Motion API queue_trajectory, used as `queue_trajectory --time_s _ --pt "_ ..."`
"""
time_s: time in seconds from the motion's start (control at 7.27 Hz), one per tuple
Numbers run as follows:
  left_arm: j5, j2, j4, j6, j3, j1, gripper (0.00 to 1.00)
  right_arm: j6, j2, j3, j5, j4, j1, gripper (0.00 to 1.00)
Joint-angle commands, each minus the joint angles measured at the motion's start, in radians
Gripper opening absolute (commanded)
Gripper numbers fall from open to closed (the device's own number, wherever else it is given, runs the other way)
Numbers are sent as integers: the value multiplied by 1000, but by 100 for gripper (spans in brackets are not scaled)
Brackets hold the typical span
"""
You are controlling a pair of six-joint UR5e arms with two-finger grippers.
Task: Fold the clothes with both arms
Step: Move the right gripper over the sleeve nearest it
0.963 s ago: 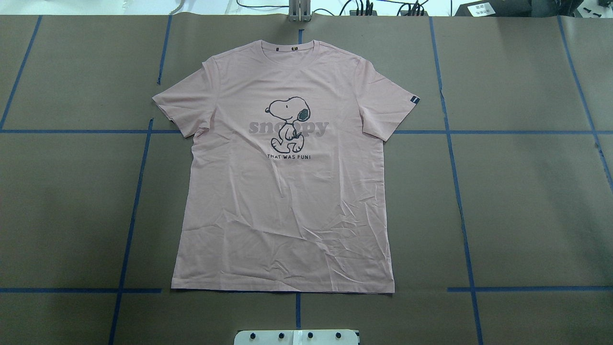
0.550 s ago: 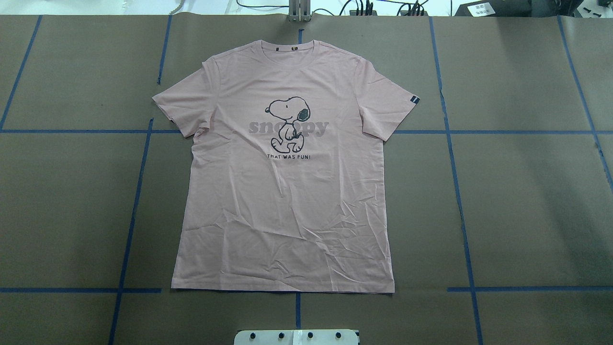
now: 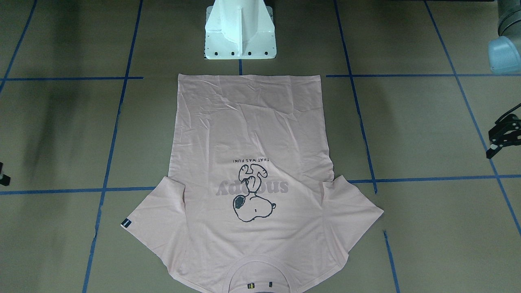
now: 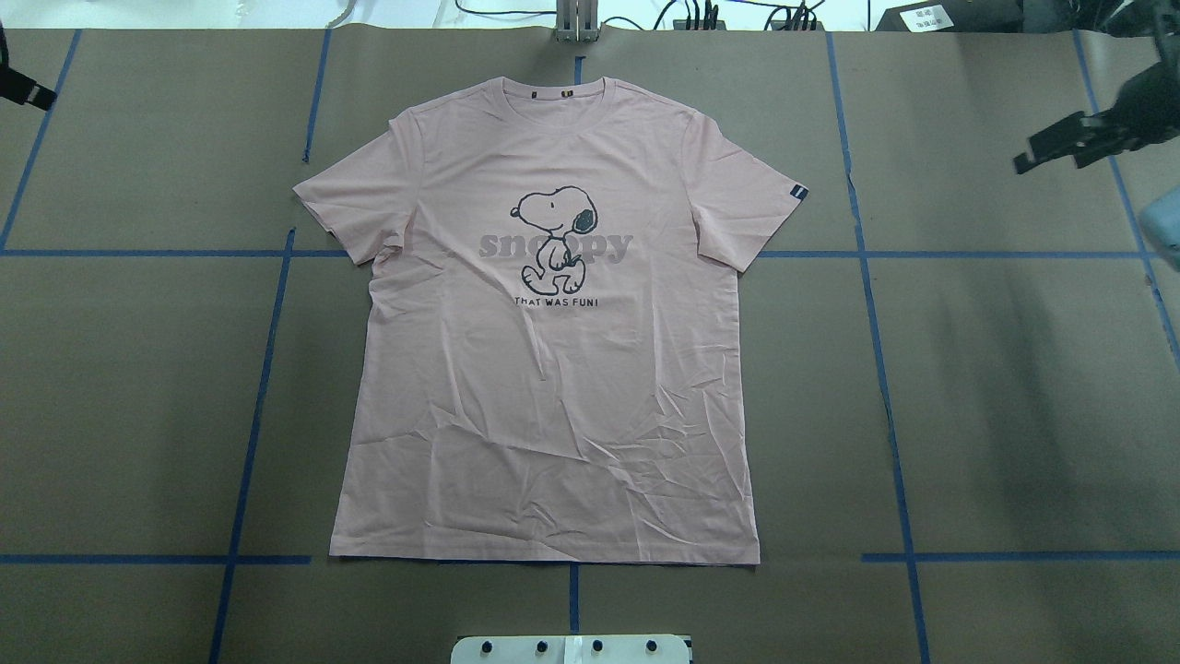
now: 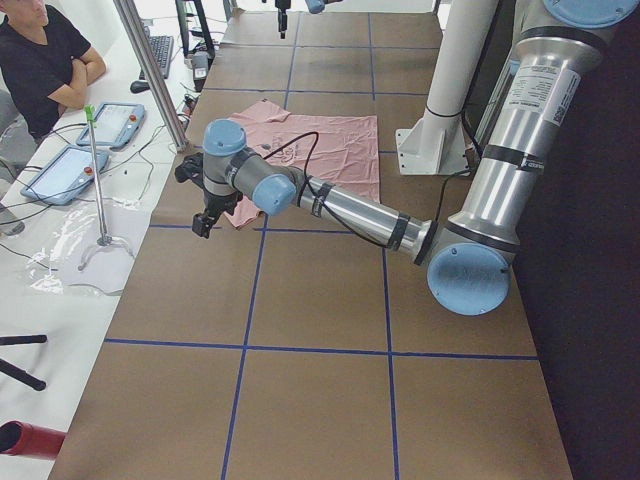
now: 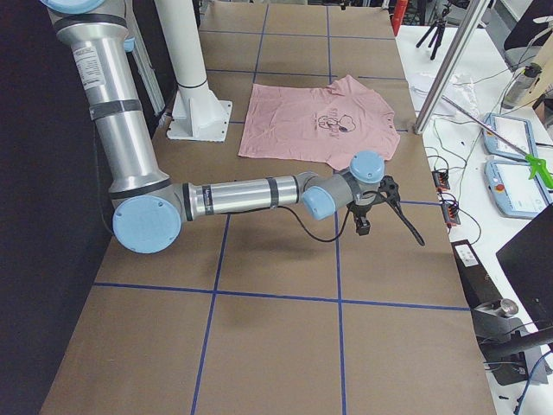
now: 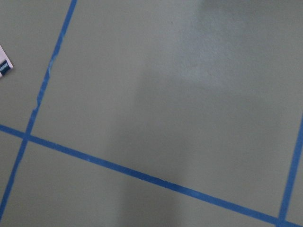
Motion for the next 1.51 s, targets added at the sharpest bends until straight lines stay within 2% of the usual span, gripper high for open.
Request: queue_trajectory --time_s 0.0,0.14,0.28,0.41,0.69,0.83,1.38 --pt "4 -23 -131 -168 57 77 100 323 141 -80 -182 79 -187 100" --pt "6 -23 -171 -216 76 97 100 406 182 -94 -256 77 -243 100" --pt "6 -12 -242 -317 81 100 100 483 231 -143 -275 80 -287 100" --pt "6 -12 -299 -381 105 102 100 483 273 -189 -304 80 -324 100" --pt "6 -15 -307 -391 110 100 100 464 322 -258 -376 79 -346 98" --pt "6 -15 -307 -391 108 100 100 407 324 -268 -382 79 -345 97" --pt "4 -9 -307 -390 104 100 100 397 327 -291 -384 79 -345 81"
